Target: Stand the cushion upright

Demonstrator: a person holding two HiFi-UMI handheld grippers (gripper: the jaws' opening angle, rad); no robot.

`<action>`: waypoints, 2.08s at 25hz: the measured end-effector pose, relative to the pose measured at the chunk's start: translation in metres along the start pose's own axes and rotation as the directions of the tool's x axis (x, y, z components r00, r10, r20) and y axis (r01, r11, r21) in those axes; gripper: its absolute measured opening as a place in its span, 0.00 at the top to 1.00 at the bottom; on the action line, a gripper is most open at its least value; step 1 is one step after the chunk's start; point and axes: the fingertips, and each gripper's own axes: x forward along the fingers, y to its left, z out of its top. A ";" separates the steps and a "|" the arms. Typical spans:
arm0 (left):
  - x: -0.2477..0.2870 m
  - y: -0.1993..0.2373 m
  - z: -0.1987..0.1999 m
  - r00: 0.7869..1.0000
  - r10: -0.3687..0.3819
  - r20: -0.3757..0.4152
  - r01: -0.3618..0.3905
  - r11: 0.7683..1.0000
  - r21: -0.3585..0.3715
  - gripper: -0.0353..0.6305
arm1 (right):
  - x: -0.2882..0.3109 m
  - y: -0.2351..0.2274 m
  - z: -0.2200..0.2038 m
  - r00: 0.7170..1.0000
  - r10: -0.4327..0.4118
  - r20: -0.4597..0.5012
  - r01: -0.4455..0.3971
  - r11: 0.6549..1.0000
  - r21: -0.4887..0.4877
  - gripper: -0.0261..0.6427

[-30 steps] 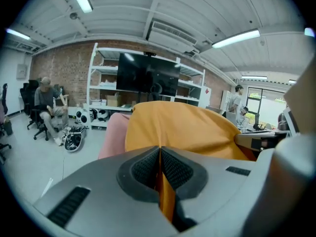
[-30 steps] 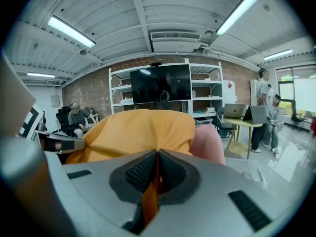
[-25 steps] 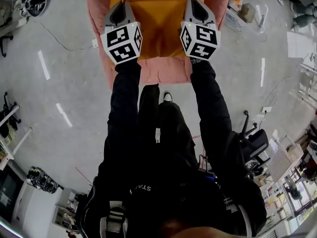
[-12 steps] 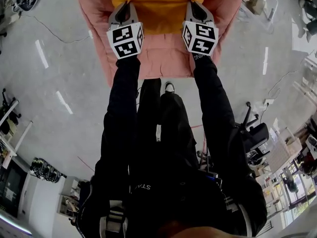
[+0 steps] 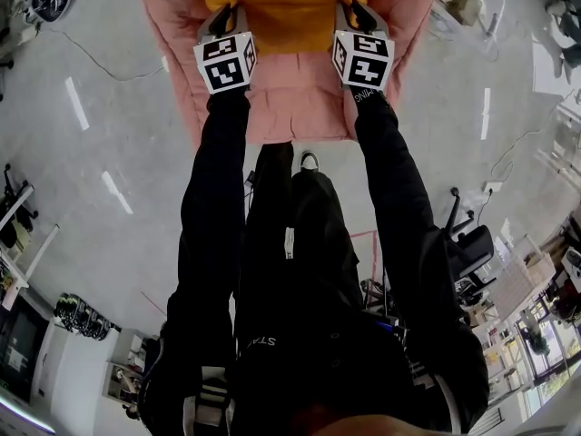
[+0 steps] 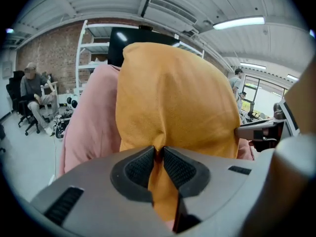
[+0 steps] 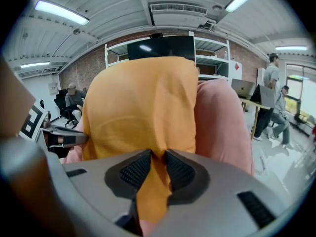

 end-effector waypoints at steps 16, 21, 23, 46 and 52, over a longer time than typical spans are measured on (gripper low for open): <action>-0.221 -0.089 0.038 0.983 0.030 0.183 -0.031 1.000 0.002 0.94 | -0.233 0.045 0.040 0.970 0.101 0.222 -0.106 0.994 0.012 0.94; -0.313 -0.146 0.038 0.980 0.000 0.199 0.007 0.999 -0.037 0.94 | -0.330 0.060 0.040 0.965 0.141 0.222 -0.146 0.989 0.005 0.94; -0.346 -0.169 0.043 0.978 -0.011 0.210 0.025 0.998 -0.064 0.94 | -0.365 0.061 0.047 0.960 0.155 0.233 -0.161 0.987 0.006 0.94; -0.559 -0.234 0.129 0.905 -0.138 0.402 0.123 0.990 0.061 0.95 | -0.580 0.121 0.141 0.865 0.198 0.461 -0.189 0.980 -0.067 0.94; -0.581 -0.230 0.147 0.882 -0.158 0.445 0.127 0.987 0.098 0.95 | -0.601 0.142 0.158 0.834 0.201 0.514 -0.173 0.980 -0.102 0.94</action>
